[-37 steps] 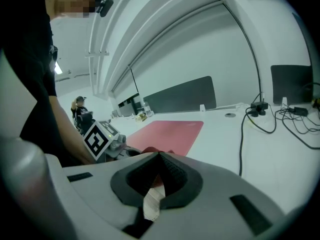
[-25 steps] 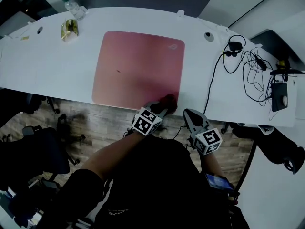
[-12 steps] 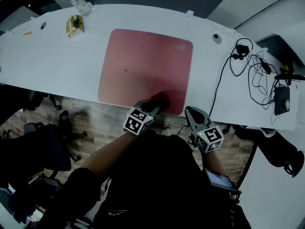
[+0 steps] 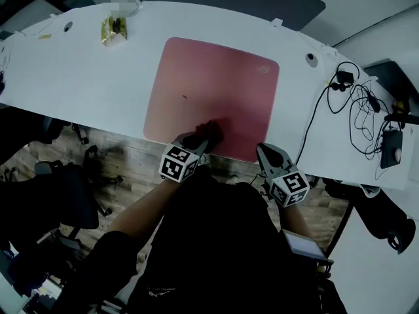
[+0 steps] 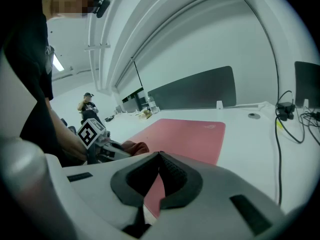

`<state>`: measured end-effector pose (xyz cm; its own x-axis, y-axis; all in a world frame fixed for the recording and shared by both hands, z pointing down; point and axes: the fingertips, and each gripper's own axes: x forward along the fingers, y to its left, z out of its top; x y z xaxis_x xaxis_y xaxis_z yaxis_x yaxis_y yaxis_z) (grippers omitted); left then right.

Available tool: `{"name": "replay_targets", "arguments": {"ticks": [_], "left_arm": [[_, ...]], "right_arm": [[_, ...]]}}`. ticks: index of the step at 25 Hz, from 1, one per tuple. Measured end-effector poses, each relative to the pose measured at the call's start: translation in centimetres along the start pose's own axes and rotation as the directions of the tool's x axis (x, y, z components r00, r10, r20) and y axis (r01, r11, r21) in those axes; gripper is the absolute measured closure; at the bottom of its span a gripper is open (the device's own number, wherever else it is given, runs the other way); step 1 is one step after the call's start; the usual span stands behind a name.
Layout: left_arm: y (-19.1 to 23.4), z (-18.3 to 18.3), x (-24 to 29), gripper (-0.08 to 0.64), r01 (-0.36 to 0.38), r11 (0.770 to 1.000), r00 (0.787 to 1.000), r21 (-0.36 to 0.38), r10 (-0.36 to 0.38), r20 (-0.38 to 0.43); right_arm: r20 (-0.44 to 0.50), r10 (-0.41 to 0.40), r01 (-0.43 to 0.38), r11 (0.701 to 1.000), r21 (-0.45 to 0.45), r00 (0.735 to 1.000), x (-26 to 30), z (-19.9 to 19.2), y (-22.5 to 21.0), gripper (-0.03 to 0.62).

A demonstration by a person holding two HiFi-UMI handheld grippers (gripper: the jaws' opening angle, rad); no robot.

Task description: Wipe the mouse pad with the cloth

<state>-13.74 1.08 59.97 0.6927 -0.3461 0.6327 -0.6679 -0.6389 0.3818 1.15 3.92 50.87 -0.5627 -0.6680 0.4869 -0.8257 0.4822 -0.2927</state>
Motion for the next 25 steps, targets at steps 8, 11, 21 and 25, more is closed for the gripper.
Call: {"name": "replay_targets", "arguments": {"ticks": [8, 11, 21, 25], "left_arm": [[3.8, -1.0, -2.7, 0.486, -0.078, 0.995, 0.996, -0.066, 0.080, 0.027], [5.3, -1.4, -3.8, 0.486, -0.108, 0.991, 0.993, -0.085, 0.111, 0.036], [10.0, -2.1, -7.2, 0.486, -0.207, 0.968, 0.975, -0.140, 0.217, 0.056], [12.6, -2.5, -9.0, 0.485, -0.264, 0.952, 0.958, -0.154, 0.277, 0.069]], "right_arm": [[-0.009, 0.028, -0.028, 0.999, -0.025, 1.000, 2.0, 1.2, 0.6, 0.567], [-0.011, 0.037, -0.037, 0.999, -0.032, 0.999, 2.5, 1.5, 1.0, 0.567], [-0.015, 0.048, -0.049, 0.998, -0.048, 0.999, 4.1, 2.3, 2.0, 0.568], [-0.011, 0.057, -0.058, 0.997, -0.058, 0.998, 4.9, 2.8, 2.5, 0.568]]}}
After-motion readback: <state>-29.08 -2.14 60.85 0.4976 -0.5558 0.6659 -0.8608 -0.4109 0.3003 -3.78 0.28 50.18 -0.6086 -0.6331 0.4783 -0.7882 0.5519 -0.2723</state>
